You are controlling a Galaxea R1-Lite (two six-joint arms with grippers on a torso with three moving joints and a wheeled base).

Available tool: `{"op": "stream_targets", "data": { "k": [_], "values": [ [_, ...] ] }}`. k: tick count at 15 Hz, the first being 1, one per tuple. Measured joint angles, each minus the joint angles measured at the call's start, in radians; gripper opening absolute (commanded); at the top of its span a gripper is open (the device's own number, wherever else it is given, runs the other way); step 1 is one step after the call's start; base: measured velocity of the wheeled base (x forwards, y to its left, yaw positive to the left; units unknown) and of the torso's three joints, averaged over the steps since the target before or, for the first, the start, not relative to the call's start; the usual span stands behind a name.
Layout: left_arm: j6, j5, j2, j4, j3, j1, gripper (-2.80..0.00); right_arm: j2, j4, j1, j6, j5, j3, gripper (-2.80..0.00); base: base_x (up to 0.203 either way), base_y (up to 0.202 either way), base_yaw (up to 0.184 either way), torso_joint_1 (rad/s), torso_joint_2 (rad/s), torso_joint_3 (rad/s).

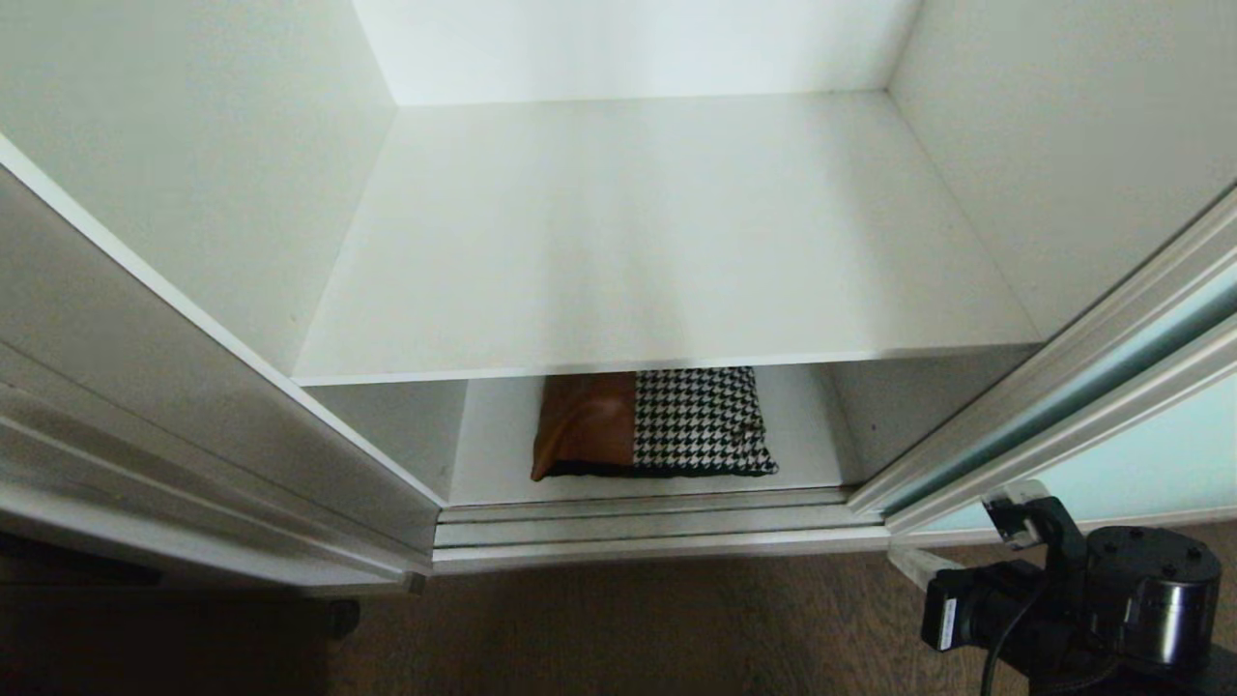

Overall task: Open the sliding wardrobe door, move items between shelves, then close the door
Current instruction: Close the door

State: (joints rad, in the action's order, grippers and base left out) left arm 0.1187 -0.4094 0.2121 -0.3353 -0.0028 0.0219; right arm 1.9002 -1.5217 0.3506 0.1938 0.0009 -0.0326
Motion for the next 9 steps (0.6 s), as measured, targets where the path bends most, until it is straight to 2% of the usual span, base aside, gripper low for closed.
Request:
{"op": "stream_targets", "data": {
  "k": [3, 6, 8, 9],
  "values": [
    [-0.052, 0.01, -0.052, 0.015, 0.001, -0.008, -2.8, 0.005, 0.0, 0.0, -0.001, 0.0, 0.0, -2.8, 0.0, 0.0, 0.0, 0.0, 0.0, 0.0],
    [-0.058, 0.061, -0.117, 0.105, 0.002, -0.015, -2.8, 0.016, 0.0, 0.0, 0.0, 0.001, -0.005, -2.8, 0.0, 0.0, 0.0, 0.0, 0.0, 0.0],
    [-0.024, 0.097, -0.162, 0.176, 0.002, -0.017, -2.8, 0.023, 0.0, 0.0, 0.001, 0.0, -0.008, -2.8, 0.0, 0.0, 0.0, 0.0, 0.0, 0.0],
    [0.021, 0.144, -0.181, 0.221, -0.001, -0.017, -2.8, 0.026, 0.0, 0.0, 0.0, 0.001, -0.01, -2.8, 0.0, 0.0, 0.0, 0.0, 0.0, 0.0]
  ]
}}
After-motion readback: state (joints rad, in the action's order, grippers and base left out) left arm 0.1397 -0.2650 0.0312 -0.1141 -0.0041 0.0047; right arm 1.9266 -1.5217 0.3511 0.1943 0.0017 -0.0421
